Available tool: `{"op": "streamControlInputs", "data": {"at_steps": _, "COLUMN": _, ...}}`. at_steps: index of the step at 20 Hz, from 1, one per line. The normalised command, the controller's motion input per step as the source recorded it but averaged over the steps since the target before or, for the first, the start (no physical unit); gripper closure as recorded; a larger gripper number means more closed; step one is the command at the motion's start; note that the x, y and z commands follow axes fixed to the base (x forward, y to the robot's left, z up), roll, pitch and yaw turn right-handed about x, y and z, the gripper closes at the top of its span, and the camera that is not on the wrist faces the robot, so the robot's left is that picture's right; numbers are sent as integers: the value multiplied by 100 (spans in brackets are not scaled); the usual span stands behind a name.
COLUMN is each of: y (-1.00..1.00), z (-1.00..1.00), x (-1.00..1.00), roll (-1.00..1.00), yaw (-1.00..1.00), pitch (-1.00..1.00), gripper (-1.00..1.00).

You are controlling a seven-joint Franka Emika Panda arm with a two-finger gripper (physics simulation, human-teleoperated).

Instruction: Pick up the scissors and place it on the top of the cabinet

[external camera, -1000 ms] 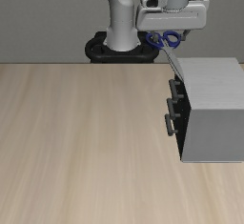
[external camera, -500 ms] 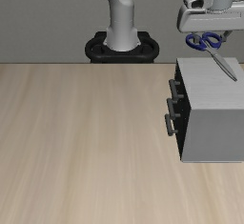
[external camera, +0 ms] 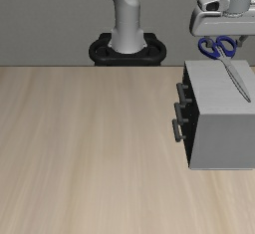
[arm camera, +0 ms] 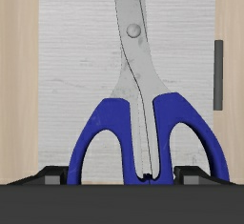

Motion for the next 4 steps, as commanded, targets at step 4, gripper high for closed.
{"op": "streamControlInputs", "data": {"at_steps": 4, "y": 0, "z": 0, "x": 0, "roll": 0, "yaw": 0, "pitch": 0, "gripper": -100}}
